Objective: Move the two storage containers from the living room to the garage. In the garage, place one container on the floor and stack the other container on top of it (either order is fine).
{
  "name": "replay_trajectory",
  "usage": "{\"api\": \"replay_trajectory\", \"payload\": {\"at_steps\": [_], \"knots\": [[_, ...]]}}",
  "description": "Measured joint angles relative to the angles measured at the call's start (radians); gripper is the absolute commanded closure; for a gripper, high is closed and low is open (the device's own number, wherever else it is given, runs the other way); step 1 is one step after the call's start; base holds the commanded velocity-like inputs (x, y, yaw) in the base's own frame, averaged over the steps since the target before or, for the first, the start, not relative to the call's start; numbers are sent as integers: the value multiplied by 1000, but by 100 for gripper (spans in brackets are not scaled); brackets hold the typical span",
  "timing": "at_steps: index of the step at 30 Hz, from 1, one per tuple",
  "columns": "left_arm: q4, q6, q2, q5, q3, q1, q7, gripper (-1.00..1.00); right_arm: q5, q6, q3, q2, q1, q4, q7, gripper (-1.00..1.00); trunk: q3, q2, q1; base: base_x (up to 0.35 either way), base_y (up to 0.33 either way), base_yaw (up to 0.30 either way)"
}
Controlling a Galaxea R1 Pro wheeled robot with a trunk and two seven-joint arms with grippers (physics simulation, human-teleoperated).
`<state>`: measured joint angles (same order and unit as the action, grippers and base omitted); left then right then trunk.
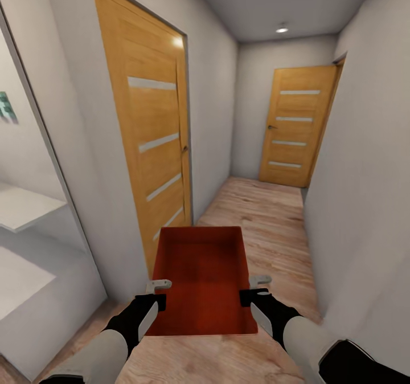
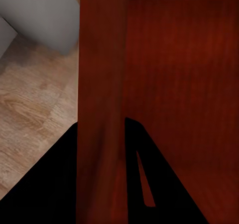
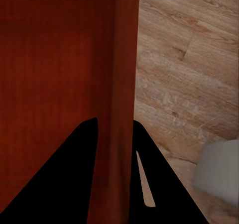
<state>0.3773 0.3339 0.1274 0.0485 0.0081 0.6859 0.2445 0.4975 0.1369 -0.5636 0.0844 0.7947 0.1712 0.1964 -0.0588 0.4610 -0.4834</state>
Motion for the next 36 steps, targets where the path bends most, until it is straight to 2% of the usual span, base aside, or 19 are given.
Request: {"api": "replay_trajectory", "payload": {"at_steps": [24,36], "knots": [[0,0,0,0,0,0,0,100,0,0,0,0,0,0,0,100,0,0,0,321,0,-1],[0,0,0,0,1,0,0,100,0,0,0,0,0,0,0,100,3,0,0,321,0,-116]]}}
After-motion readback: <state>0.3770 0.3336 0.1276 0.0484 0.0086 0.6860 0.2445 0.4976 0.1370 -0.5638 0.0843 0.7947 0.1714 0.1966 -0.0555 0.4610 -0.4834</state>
